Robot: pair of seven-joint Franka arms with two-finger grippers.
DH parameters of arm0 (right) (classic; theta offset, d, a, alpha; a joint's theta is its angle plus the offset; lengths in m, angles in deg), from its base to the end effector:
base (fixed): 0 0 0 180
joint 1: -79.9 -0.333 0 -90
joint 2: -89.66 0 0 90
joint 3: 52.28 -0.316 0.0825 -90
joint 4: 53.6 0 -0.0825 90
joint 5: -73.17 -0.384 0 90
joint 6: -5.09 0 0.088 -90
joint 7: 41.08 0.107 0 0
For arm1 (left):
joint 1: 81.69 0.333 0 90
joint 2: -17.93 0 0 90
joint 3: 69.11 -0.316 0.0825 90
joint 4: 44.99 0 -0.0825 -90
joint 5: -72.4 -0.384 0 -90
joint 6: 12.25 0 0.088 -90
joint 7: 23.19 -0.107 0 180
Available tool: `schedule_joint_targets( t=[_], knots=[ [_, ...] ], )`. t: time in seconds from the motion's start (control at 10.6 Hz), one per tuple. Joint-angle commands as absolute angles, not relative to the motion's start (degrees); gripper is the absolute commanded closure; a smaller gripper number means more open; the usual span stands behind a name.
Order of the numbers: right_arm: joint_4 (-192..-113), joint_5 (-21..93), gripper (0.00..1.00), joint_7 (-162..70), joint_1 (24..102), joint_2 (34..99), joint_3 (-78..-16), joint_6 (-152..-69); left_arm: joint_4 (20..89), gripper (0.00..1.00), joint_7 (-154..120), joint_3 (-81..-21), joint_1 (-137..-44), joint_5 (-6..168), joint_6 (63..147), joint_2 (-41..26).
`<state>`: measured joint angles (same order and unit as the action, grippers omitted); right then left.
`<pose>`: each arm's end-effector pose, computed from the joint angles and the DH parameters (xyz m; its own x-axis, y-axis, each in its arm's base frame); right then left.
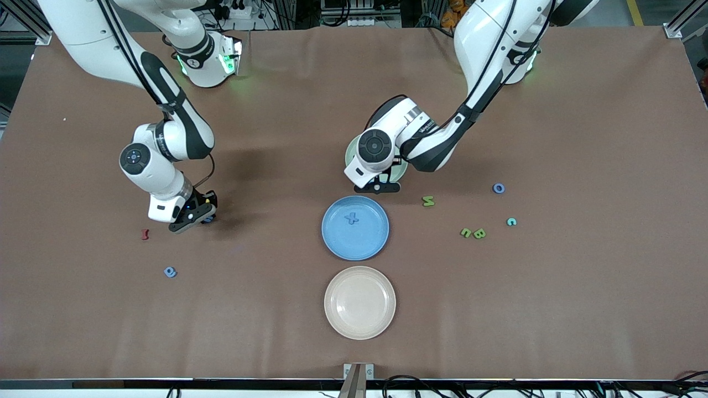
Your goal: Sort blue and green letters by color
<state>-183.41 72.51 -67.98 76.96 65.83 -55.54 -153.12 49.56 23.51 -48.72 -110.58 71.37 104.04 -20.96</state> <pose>0.5407 0.0591 0.1820 0.8433 0.5309 0.0840 0.5320 -0.8467 0.0111 0.4452 -0.4806 0.2180 0.9455 -0.0025 -0.3256 -0.0184 -0.9988 -0.0458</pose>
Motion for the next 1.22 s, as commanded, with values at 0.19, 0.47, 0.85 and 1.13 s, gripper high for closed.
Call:
schedule_joint_targets(
  t=[0.19, 0.47, 0.85, 1.13],
  knots=[
    [-171.12, 73.08, 0.9, -45.25, 72.8, 65.31, -57.11, -138.27, 48.96, 0.0, 23.83, -50.3, -108.86, 67.95, 102.88, -19.6],
    [-166.12, 71.95, 0.9, -32.42, 66.65, 63.3, -57.11, -138.08, 48.53, 0.0, 21.46, -50.31, -99.92, 58.8, 102.88, -19.77],
    [-155.84, 71.5, 0.89, -12.83, 56.45, 55.75, -57.11, -138.17, 48.52, 0.0, 5.59, -50.22, -86.55, 57.81, 103.59, -19.42],
    [-148.37, 71.59, 0.89, -2.61, 51.0, 51.35, -57.11, -138.17, 51.14, 0.0, 2.38, -49.87, -82.32, 57.72, 108.03, -19.51]
  ],
)
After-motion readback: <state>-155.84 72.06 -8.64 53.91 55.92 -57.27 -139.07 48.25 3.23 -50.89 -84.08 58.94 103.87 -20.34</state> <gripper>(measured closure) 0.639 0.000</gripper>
